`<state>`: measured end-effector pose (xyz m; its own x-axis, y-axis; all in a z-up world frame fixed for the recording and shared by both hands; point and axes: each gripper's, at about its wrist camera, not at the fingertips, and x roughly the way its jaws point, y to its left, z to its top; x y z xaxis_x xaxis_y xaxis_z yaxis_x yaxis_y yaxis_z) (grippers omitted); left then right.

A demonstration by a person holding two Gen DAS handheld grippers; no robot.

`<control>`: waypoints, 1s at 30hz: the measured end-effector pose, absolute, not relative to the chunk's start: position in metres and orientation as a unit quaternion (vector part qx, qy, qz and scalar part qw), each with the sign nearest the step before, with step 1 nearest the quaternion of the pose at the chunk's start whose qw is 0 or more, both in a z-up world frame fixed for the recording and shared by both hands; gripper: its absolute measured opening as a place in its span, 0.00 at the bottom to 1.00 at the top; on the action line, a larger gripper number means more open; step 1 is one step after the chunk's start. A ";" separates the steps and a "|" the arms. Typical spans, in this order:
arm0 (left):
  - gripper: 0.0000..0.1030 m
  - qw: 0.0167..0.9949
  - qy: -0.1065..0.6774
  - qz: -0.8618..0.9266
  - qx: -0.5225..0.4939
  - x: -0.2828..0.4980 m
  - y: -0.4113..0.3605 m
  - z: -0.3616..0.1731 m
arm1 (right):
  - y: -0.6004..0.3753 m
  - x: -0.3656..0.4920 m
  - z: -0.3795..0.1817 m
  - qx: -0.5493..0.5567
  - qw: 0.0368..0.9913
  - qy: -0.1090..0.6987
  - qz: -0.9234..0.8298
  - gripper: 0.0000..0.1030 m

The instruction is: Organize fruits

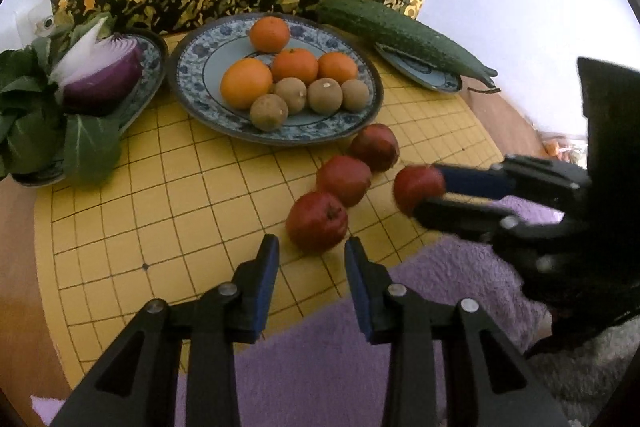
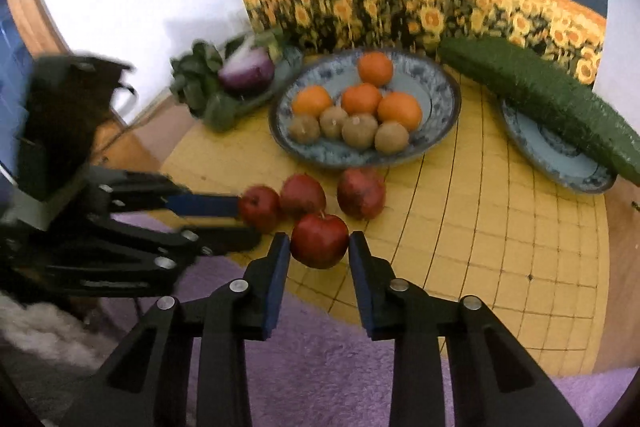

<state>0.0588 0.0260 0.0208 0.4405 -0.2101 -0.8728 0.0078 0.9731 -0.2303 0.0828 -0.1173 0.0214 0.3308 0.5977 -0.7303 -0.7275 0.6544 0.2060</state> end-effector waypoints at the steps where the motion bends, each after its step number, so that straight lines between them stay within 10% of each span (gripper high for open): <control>1: 0.31 0.843 0.524 -0.069 -0.099 0.060 0.026 0.020 | -0.119 0.084 0.025 -0.075 0.814 0.407 0.407 0.31; 23: 0.19 0.851 0.497 -0.099 -0.137 0.055 0.041 0.032 | -0.026 0.244 0.058 -0.095 0.835 0.368 0.398 0.31; 25: 0.00 0.854 0.490 -0.104 -0.140 0.053 0.043 0.038 | -0.018 0.257 0.048 -0.093 0.825 0.389 0.399 0.31; 30: 0.00 0.863 0.472 -0.092 -0.157 0.063 0.052 0.051 | -0.019 0.265 0.033 -0.083 0.820 0.404 0.396 0.34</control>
<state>0.0628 0.0518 0.0506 0.5376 -0.3075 -0.7851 0.0116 0.9338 -0.3577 0.2654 -0.0195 0.0334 0.3597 0.5831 -0.7284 -0.7176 0.6718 0.1834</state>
